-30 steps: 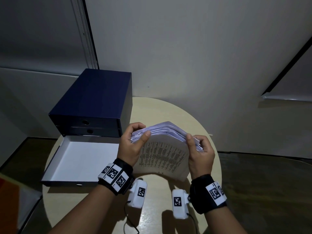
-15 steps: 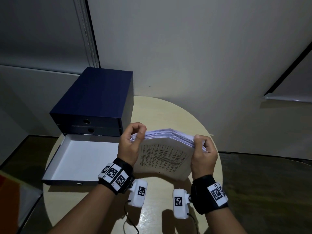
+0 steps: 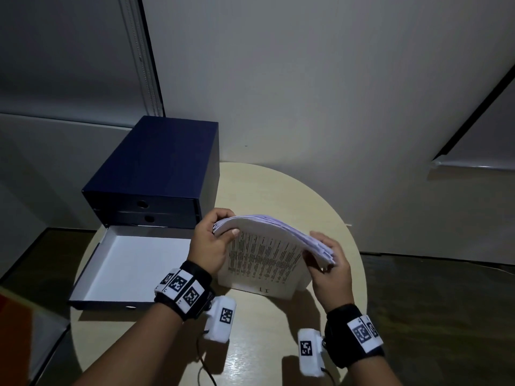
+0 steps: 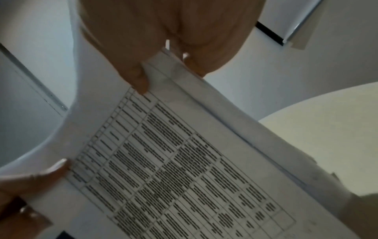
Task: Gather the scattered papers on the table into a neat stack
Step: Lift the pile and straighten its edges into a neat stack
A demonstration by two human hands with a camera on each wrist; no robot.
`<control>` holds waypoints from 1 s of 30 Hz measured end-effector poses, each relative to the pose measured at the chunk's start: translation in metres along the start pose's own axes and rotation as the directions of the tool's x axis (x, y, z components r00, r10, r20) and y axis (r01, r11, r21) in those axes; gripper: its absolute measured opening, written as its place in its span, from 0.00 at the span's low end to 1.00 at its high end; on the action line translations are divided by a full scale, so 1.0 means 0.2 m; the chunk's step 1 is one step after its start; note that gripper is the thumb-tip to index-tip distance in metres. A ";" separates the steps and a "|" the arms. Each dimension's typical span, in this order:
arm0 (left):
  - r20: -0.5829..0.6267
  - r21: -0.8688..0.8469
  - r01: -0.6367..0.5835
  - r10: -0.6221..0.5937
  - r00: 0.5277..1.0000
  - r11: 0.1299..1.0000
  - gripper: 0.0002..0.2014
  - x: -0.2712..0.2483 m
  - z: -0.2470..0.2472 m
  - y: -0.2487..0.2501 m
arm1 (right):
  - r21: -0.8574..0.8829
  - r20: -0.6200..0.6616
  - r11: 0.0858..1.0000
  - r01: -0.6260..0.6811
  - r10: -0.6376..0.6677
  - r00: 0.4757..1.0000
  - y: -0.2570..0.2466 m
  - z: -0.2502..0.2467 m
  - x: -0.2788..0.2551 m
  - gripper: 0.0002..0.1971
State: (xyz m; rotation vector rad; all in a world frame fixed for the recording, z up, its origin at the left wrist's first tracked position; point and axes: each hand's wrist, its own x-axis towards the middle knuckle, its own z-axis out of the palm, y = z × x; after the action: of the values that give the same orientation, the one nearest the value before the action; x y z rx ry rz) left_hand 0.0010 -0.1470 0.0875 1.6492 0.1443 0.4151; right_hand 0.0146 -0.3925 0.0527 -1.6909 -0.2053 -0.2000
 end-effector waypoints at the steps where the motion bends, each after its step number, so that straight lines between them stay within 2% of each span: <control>1: 0.009 0.006 0.016 -0.016 1.000 1.000 0.14 0.00 0.00 0.02 | 0.004 0.015 1.000 -0.022 0.022 1.000 -0.01 0.01 -0.01 0.19; 2: -0.001 0.041 0.020 -0.020 1.000 0.999 0.15 -0.01 0.00 0.03 | -0.013 0.026 1.000 -0.014 0.014 1.000 -0.03 0.01 -0.01 0.16; 3: -0.047 0.166 -0.005 0.013 0.999 0.986 0.17 -0.01 0.00 0.05 | -0.051 0.030 0.998 0.030 -0.028 0.999 -0.04 0.01 0.00 0.15; 4: -0.092 0.382 -0.052 0.094 0.991 0.923 0.20 -0.02 0.01 0.08 | -0.131 0.037 0.985 0.108 -0.104 0.994 -0.06 0.01 0.02 0.17; 5: -0.084 0.605 -0.107 0.197 0.977 0.789 0.25 -0.03 0.01 0.12 | -0.237 0.068 0.949 0.206 -0.196 0.978 -0.07 0.01 0.05 0.17; 6: -0.006 0.746 -0.180 0.277 0.961 0.641 0.29 -0.04 0.02 0.17 | -0.328 0.122 0.893 0.307 -0.282 0.952 -0.09 0.01 0.09 0.17; 7: 0.112 0.797 -0.264 0.297 0.948 0.543 0.31 -0.04 0.03 0.21 | -0.399 0.184 0.830 0.391 -0.345 0.920 -0.12 0.01 0.12 0.18; 8: 0.226 0.793 -0.340 0.274 0.935 0.505 0.31 -0.03 0.04 0.25 | -0.445 0.250 0.772 0.454 -0.380 0.891 -0.16 0.02 0.16 0.19; 10: 0.357 0.728 -0.405 0.199 0.913 0.553 0.20 -0.03 0.05 0.27 | -0.486 0.384 0.682 0.547 -0.395 0.834 -0.24 0.02 0.22 0.22; 12: 0.405 0.705 -0.406 0.139 0.904 0.581 0.09 -0.01 0.04 0.25 | -0.503 0.482 0.628 0.594 -0.366 0.796 -0.32 0.02 0.23 0.23; 14: 0.436 0.645 -0.363 0.066 0.898 0.672 0.08 -0.02 0.04 0.21 | -0.522 0.509 0.613 0.594 -0.335 0.793 -0.36 0.01 0.23 0.22; 16: 0.448 0.568 -0.324 0.046 0.893 0.756 0.11 -0.05 0.05 0.18 | -0.537 0.473 0.605 0.588 -0.361 0.804 -0.37 -0.01 0.20 0.18; 17: 0.422 0.543 -0.291 0.044 0.906 0.788 0.12 -0.06 0.05 0.15 | -0.550 0.433 0.614 0.566 -0.369 0.822 -0.36 -0.03 0.18 0.16; 18: 0.381 0.515 -0.247 0.038 0.924 0.821 0.14 -0.07 0.04 0.12 | -0.586 0.368 0.637 0.500 -0.340 0.865 -0.33 -0.06 0.17 0.22; 20: 0.293 0.446 -0.151 0.016 0.956 0.882 0.19 -0.08 -0.01 0.06 | -0.652 0.151 0.721 0.236 -0.182 0.972 -0.26 -0.14 0.11 0.39; 21: 0.247 0.401 -0.097 -0.006 0.969 0.911 0.22 -0.08 -0.04 0.05 | -0.618 0.005 0.784 0.063 -0.076 0.997 -0.20 -0.20 0.08 0.45; 22: 0.205 0.326 -0.032 -0.038 0.978 0.945 0.25 -0.09 -0.07 0.04 | -0.519 -0.114 0.848 -0.107 0.055 0.992 -0.13 -0.26 0.06 0.50; 23: 0.172 0.211 0.040 -0.077 0.982 0.977 0.25 -0.09 -0.10 0.04 | -0.380 -0.191 0.890 -0.254 0.193 0.962 -0.07 -0.31 0.04 0.56; 24: 0.163 0.082 0.112 -0.124 0.979 0.990 0.24 -0.10 -0.11 0.06 | -0.240 -0.221 0.903 -0.356 0.307 0.926 -0.01 -0.36 0.02 0.62; 26: 0.173 -0.015 0.175 -0.170 0.970 0.984 0.17 -0.11 -0.16 0.06 | -0.009 -0.149 0.902 -0.431 0.425 0.893 0.10 -0.42 0.02 0.66; 27: 0.178 0.010 0.159 -0.159 0.971 0.987 0.14 -0.11 -0.17 0.05 | 0.090 -0.072 0.893 -0.440 0.447 0.892 0.14 -0.44 0.02 0.63; 29: 0.205 0.044 0.142 -0.148 0.968 0.989 0.17 -0.10 -0.20 0.00 | 0.201 0.078 0.865 -0.460 0.454 0.888 0.17 -0.44 0.02 0.50; 30: 0.209 0.036 0.150 -0.154 0.966 0.988 0.21 -0.10 -0.20 -0.03 | 0.211 0.099 0.866 -0.454 0.443 0.891 0.17 -0.43 0.00 0.42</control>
State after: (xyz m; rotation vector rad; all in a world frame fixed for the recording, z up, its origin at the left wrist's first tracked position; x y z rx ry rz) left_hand -0.0310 -0.1154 0.0807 1.6778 0.1154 0.1205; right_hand 0.0223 -0.4813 0.0317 -1.4677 0.1322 0.2081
